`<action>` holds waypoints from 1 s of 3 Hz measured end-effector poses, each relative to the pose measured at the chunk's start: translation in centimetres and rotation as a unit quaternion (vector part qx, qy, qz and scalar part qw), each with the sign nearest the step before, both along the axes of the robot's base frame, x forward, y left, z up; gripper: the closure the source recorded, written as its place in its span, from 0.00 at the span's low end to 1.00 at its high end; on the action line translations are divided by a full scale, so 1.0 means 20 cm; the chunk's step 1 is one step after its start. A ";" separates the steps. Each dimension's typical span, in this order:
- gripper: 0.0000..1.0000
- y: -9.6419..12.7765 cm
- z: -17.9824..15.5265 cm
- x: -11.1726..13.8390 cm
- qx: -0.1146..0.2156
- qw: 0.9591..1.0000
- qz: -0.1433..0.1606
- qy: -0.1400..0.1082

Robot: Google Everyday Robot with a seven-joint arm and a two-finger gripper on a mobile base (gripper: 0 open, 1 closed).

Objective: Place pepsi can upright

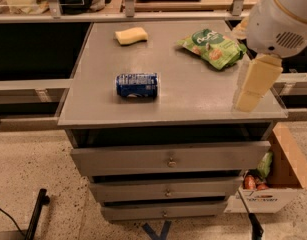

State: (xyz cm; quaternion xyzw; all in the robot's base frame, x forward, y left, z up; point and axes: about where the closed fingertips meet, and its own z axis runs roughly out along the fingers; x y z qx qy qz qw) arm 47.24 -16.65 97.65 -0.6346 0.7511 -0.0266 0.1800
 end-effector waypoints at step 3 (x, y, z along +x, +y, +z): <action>0.00 0.49 -0.09 0.40 -0.010 0.998 0.066 -0.006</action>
Offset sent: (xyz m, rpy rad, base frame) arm 0.0940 0.1081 -0.0212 -0.0137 -0.0007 0.1532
